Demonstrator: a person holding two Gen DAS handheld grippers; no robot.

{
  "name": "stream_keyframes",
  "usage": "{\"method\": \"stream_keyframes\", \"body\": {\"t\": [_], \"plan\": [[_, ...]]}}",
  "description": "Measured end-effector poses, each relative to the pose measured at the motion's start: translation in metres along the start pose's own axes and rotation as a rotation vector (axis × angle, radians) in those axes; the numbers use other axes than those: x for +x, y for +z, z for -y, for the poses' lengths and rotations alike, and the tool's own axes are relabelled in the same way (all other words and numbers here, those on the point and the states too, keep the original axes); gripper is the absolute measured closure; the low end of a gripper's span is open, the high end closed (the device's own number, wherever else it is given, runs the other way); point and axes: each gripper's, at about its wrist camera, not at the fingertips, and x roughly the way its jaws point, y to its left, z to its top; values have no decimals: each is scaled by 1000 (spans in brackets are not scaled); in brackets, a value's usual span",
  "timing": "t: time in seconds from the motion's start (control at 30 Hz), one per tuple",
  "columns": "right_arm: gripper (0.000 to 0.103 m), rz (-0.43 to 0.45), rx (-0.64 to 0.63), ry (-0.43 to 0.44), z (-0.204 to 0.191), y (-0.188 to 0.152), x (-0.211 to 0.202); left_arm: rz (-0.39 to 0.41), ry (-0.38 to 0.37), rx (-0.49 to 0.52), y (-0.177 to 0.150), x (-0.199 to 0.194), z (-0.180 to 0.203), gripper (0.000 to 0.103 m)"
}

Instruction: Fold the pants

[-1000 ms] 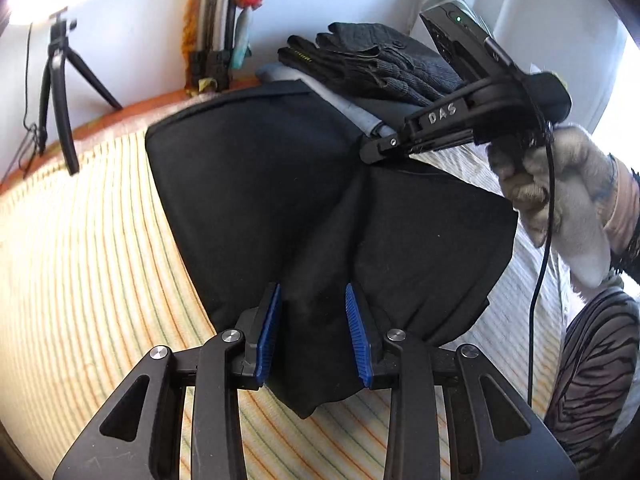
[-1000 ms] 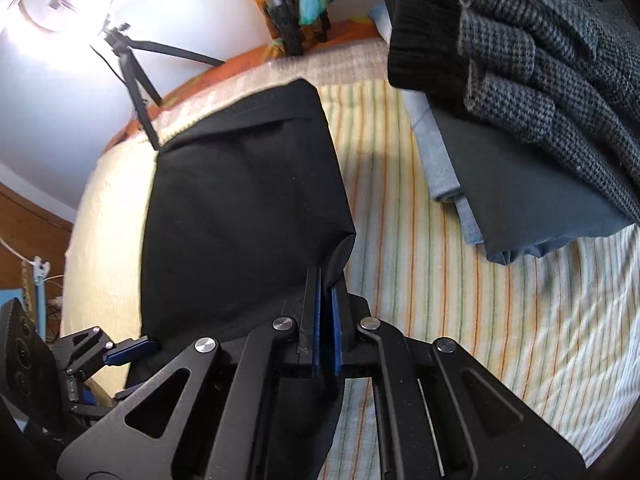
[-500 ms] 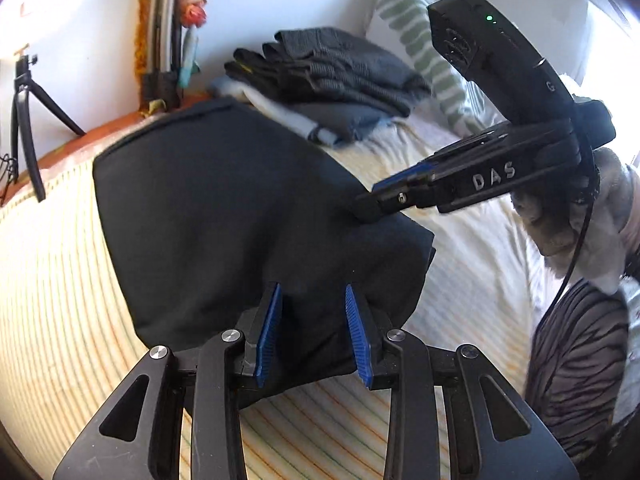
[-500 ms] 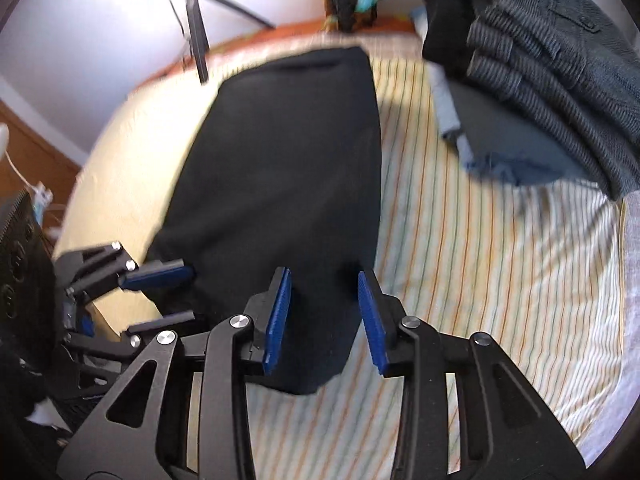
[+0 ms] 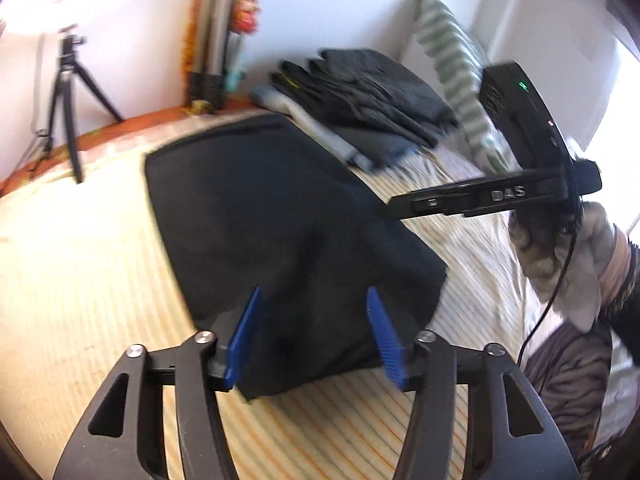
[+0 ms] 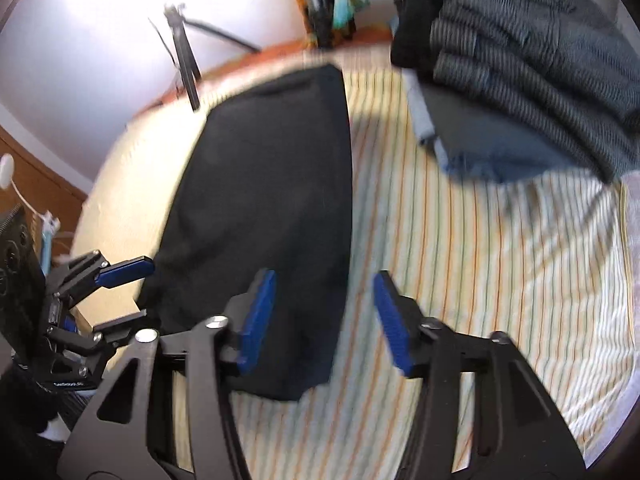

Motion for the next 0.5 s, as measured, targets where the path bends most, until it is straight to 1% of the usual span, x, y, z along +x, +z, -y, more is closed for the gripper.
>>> {"method": "stream_keyframes", "body": {"t": [0.03, 0.1, 0.17, 0.23, 0.27, 0.33, 0.43, 0.5], "plan": [[33, 26, 20, 11, 1, 6, 0, 8, 15, -10, 2, -3, -4, 49], [32, 54, 40, 22, 5, 12, 2, 21, 48, -30, 8, -7, -11, 46], [32, 76, 62, 30, 9, 19, 5, 28, 76, -43, 9, -11, -17, 41], [31, 90, 85, 36, 11, 25, 11, 32, 104, -57, 11, -12, -23, 40], [30, 91, 88, 43, 10, 31, 18, 29, 110, -67, 12, -11, -26, 39], [25, 84, 74, 45, 9, 33, 27, 18, 107, -87, 13, -9, -32, 39], [25, 62, 68, 55, 9, 34, 38, 6, 118, -91, 16, -4, -38, 39], [25, 45, 78, 79, 12, 37, 47, -4, 110, -104, 16, 0, -43, 39]]}}
